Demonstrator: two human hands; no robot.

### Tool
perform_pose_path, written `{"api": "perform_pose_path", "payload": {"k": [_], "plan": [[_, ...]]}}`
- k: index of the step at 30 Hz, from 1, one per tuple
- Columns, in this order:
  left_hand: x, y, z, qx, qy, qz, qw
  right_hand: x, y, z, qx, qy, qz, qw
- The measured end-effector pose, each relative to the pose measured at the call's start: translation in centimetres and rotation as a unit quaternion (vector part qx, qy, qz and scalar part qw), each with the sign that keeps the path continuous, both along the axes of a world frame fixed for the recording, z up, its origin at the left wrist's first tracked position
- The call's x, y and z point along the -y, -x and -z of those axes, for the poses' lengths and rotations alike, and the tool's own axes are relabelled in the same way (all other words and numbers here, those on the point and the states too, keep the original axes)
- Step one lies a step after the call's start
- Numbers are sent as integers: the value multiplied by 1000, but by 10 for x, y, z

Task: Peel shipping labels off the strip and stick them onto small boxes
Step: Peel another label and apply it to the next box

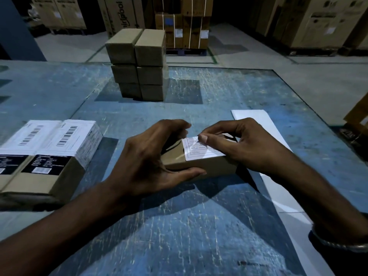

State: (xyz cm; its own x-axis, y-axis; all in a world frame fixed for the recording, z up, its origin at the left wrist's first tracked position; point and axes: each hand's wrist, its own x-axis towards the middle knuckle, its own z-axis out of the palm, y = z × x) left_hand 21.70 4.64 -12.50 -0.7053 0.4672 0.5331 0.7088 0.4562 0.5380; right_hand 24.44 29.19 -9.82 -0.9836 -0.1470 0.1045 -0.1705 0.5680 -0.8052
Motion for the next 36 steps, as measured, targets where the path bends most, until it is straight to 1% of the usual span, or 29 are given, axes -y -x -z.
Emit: {"api": "perform_pose_path", "payload": {"k": [2, 3, 5, 9, 12, 13, 18, 21, 24, 28, 31, 33, 34, 36], "plan": [[3, -9, 2, -82, 14, -1, 997, 1, -1, -1, -34, -63, 2, 997], [4, -18, 0, -95, 13, -9, 995, 3, -2, -1, -53, -83, 3, 995], [2, -17, 0, -104, 6, -5, 995, 9, -4, 1, -76, -86, 14, 993], [1, -14, 2, -93, -13, 11, 996, 23, -11, 6, -85, -51, 33, 995], [4, -11, 1, -91, -1, 19, 996, 21, -8, 7, -40, 57, 45, 997], [4, -10, 1, -89, -3, 22, 996, 21, -6, 10, -34, 67, 56, 996], [4, -7, 3, -93, -11, 35, 995, 29, -5, 15, -59, -21, 79, 995], [3, -7, 4, -98, -22, 36, 994, 30, -8, 13, -88, -54, 103, 989], [2, -7, 5, -94, -27, 42, 994, 35, -12, 10, -112, -105, 107, 982], [0, -8, 5, -85, -38, 54, 994, 44, -21, 8, -123, -134, 123, 976], [0, -9, 4, -81, -43, 53, 994, 47, -24, 9, -120, -114, 98, 981], [0, -9, 4, -82, -40, 49, 995, 43, -23, 8, -110, -80, 71, 988], [0, -8, 3, -82, -38, 51, 995, 40, -21, 8, -98, -47, 60, 992], [1, -8, 3, -77, -37, 53, 995, 36, -16, 8, -69, 49, 62, 994]]}}
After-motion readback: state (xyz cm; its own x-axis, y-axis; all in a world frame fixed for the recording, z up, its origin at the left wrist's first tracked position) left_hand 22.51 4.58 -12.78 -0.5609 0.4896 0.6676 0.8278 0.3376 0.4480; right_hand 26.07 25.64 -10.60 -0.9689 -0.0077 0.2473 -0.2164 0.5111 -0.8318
